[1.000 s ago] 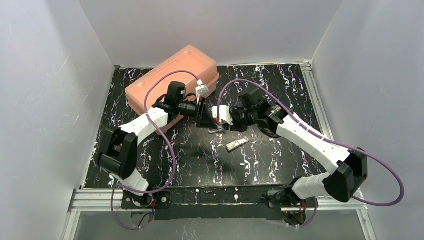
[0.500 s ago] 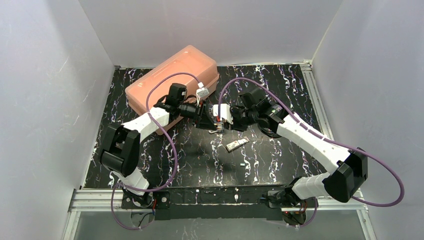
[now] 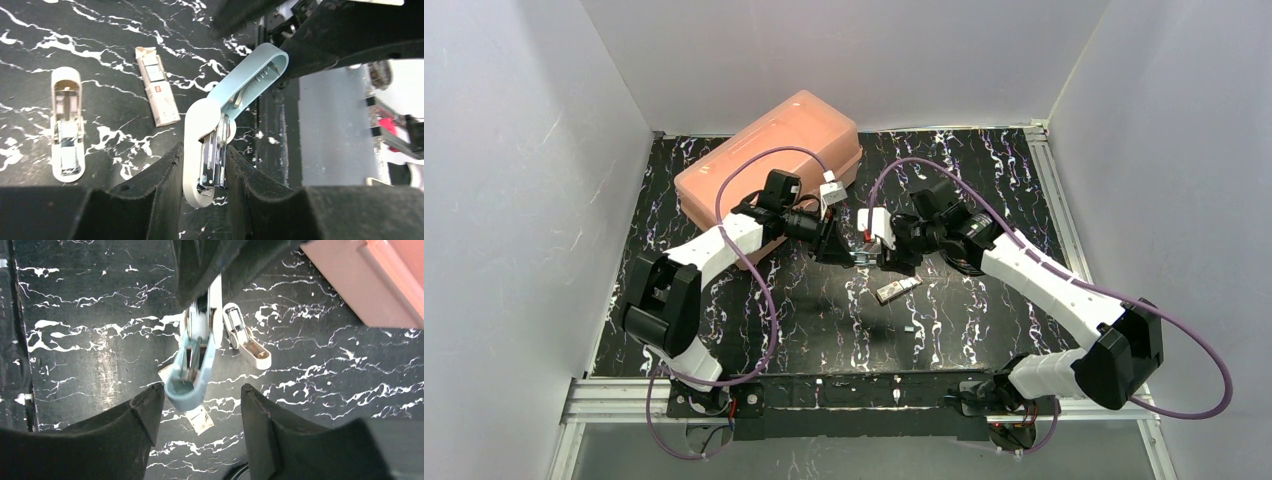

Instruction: Load the staples into the stapler

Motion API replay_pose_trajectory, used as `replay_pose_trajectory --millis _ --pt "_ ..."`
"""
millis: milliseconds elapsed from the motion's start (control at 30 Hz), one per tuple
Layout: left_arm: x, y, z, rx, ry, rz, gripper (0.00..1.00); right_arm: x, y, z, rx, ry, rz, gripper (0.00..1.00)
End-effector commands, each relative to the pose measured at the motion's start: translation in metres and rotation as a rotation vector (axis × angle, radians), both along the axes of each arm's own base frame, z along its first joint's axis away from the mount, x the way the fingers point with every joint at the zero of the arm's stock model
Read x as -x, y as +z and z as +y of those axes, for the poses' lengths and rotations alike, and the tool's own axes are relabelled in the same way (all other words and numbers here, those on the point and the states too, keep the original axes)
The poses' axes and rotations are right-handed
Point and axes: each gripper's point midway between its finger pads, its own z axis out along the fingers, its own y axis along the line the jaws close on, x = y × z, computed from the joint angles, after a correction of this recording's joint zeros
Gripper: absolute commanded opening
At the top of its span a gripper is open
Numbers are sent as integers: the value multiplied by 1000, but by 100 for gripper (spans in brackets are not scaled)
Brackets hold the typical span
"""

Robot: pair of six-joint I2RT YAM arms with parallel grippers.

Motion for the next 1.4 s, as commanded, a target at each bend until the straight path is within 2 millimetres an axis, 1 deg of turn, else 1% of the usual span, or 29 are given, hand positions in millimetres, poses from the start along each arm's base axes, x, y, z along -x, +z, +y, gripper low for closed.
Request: replay_pose_trajectory --millis 0,33,67,167,233,333,533,667,833,967,1100,1133,1167,1200,1367 --pt "-5 18 10 -46 19 -193 0 0 15 5 -119 -32 42 74" --pt "-7 19 12 -56 29 -215 0 2 15 7 -133 -32 68 81" --pt "-8 20 13 -62 39 -236 0 2 15 8 -147 -36 92 85" --pt "-13 18 18 -103 73 -303 0 -1 21 15 -198 -48 159 90" --pt "-18 18 22 -129 107 -354 0 0 26 21 -235 -42 225 91" --pt "-27 20 28 -155 167 -422 0 1 28 30 -275 -41 333 92" --pt "-29 25 33 -186 211 -549 0 -12 25 44 -324 -100 475 92" --pt "-32 26 36 -215 239 -581 0 -15 23 54 -337 -108 564 89" --pt "-34 24 37 -242 238 -611 0 -24 13 63 -331 -145 642 83" --pt "-33 24 36 -246 232 -622 0 -29 2 66 -304 -171 672 73" --pt "-32 24 35 -255 219 -637 0 -31 -4 69 -302 -174 698 62" --pt "-32 22 35 -258 215 -638 0 -32 -5 70 -300 -176 702 57" --pt "-31 22 34 -260 211 -639 0 -33 -5 70 -299 -177 704 55" --pt "-31 22 34 -262 210 -640 0 -33 -7 70 -297 -178 707 51" --pt "-28 19 33 -260 199 -632 0 -35 -7 71 -297 -182 709 44"
